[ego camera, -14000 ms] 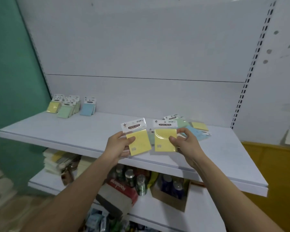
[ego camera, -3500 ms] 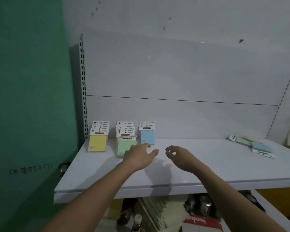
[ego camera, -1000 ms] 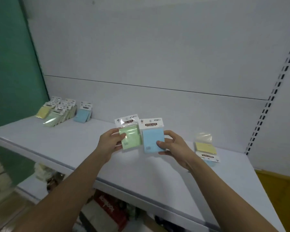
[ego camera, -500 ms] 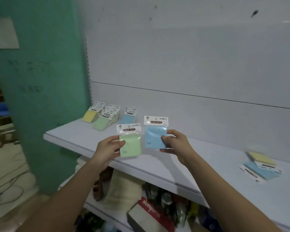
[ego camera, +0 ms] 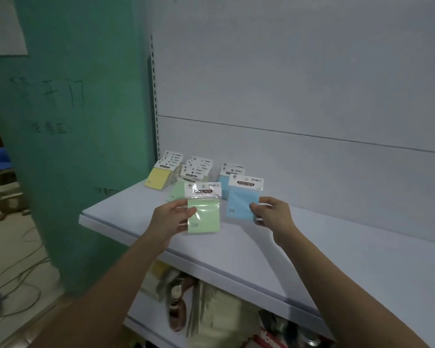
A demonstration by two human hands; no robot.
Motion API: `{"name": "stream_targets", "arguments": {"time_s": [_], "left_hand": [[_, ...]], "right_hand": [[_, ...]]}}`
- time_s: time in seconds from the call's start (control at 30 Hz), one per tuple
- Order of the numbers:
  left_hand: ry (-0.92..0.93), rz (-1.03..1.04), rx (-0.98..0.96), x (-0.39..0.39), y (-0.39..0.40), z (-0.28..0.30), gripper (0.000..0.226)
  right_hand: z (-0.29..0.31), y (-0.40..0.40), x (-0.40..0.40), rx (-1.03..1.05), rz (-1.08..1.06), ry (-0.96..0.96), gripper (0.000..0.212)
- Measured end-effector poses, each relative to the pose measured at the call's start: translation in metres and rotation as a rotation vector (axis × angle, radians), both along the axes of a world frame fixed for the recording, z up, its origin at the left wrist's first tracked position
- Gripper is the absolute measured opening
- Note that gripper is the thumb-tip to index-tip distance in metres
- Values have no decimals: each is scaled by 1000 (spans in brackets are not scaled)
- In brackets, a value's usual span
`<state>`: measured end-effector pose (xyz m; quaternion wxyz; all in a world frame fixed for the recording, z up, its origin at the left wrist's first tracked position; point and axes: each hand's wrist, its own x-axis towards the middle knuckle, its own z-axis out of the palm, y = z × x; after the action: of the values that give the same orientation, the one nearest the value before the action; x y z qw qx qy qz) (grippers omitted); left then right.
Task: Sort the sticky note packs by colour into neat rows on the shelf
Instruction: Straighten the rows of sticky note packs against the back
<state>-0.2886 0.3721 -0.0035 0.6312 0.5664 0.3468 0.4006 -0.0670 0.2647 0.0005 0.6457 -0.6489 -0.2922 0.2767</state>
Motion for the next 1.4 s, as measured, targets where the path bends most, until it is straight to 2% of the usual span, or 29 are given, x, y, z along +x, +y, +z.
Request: {"name": "stream_targets", "arguments": {"time_s": [0.13, 0.4, 0.6, 1.0, 1.13, 1.27, 1.4], "left_hand": [[57, -29, 23, -1, 66, 1, 21], [35, -95, 59, 16, 150, 10, 23], [24, -184, 108, 23, 180, 11, 22], [33, -346, 61, 3, 203, 8, 23], [78, -374, 37, -14, 210, -5, 26], [111, -382, 44, -22, 217, -16, 30], [143, -325, 109, -22, 223, -22, 29]], "right_hand": [[-26, 68, 3, -12, -68, 25, 10], [-38, 149, 29, -100, -220, -145, 13], [-45, 167, 25, -154, -316, -304, 13], [-43, 175, 6, -274, -466, -457, 39], [-46, 169, -11, -264, -571, -513, 32], [-50, 168, -36, -347, -487, -603, 22], [-59, 164, -77, -496, -364, -788, 25]]}}
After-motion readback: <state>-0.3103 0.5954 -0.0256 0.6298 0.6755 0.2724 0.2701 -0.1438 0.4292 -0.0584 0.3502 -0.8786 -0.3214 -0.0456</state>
